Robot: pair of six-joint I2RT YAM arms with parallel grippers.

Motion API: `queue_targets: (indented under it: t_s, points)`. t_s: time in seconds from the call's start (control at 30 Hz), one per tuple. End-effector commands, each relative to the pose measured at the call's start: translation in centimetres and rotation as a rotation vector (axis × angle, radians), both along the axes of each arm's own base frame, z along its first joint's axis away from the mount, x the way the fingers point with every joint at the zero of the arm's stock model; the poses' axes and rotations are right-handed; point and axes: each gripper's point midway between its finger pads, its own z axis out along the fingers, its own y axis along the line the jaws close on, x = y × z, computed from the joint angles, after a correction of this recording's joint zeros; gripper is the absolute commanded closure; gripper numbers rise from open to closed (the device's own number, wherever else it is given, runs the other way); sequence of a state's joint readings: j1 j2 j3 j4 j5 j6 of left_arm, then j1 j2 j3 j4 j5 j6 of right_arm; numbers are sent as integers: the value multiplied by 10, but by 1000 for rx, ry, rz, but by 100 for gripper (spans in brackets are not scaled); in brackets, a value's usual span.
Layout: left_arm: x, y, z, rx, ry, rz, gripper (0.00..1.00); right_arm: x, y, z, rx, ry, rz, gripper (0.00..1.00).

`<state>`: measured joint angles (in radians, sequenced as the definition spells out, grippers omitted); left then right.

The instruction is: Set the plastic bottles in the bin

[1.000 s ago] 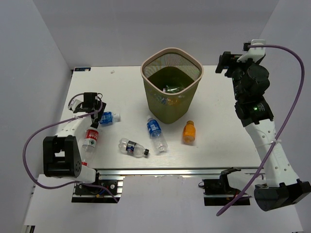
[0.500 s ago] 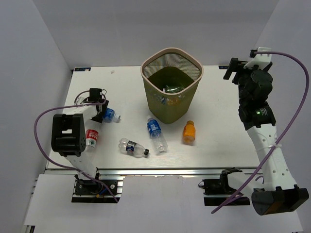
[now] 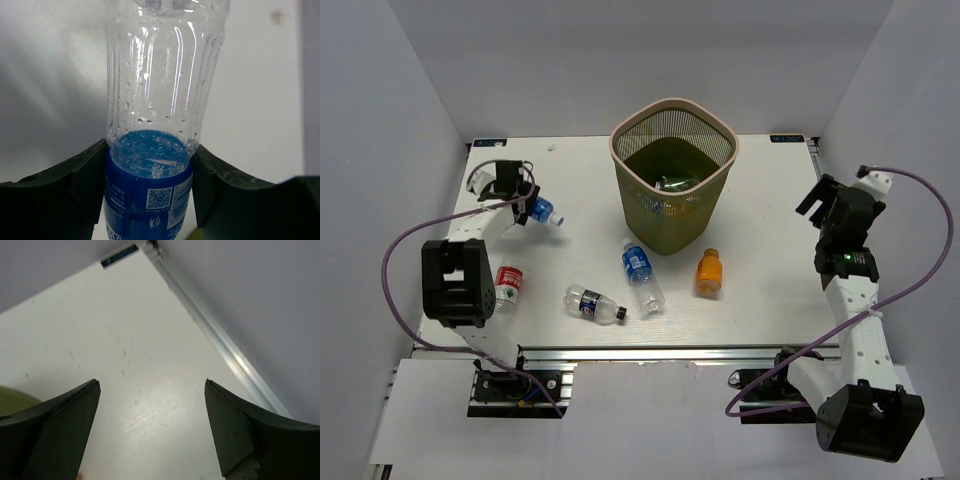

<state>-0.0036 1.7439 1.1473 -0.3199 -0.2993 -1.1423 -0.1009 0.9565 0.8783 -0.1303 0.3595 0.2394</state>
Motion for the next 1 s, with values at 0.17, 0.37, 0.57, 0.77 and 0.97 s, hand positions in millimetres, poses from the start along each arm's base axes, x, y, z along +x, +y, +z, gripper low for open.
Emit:
queue_targets:
  t_s: [0.17, 0.37, 0.57, 0.77, 0.97]
  points:
    - [21, -16, 249, 103, -632, -198, 55, -5, 32, -59, 125, 76, 148, 11]
    - [3, -85, 387, 211, -1019, -617, 55, -18, 37, -80, 127, 137, 174, 11]
    - [-8, -240, 413, 320, -1090, -1075, 52, -28, 54, -83, 152, 111, 261, 11]
    - [-21, -305, 407, 321, -1156, -1220, 47, -39, 73, -86, 166, 88, 366, 11]
    - [-16, -352, 368, 377, -1038, -1313, 18, -44, 77, -86, 159, 88, 388, 11]
